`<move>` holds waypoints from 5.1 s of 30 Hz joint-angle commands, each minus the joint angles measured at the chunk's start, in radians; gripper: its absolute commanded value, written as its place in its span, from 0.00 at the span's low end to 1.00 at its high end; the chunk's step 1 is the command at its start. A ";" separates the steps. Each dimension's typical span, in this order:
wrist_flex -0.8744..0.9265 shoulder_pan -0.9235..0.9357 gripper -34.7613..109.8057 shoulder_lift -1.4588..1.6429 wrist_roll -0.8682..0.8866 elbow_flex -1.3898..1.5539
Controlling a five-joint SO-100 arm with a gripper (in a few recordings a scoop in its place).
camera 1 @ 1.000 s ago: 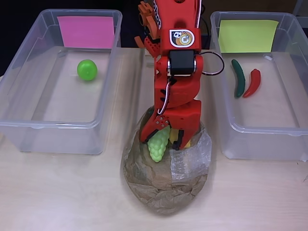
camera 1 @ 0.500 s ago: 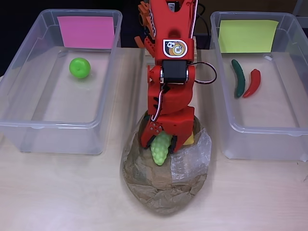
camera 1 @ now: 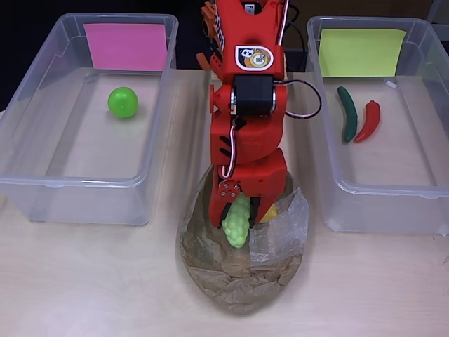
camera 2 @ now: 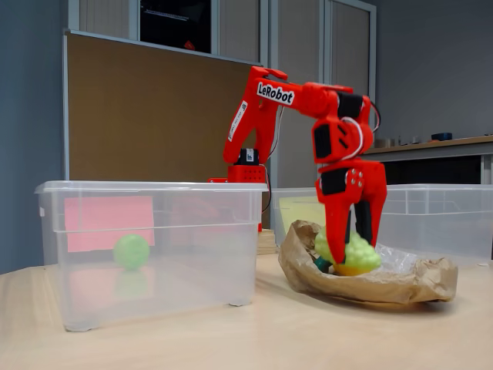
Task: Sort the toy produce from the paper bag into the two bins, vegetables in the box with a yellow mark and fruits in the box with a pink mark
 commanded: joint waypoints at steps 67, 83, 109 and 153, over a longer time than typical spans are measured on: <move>0.061 1.163 0.48 0.241 -0.426 0.318; 0.167 1.006 0.50 0.522 -0.512 0.353; 0.121 0.055 0.48 0.742 -0.324 0.405; -0.137 -0.172 0.54 0.038 -0.560 0.238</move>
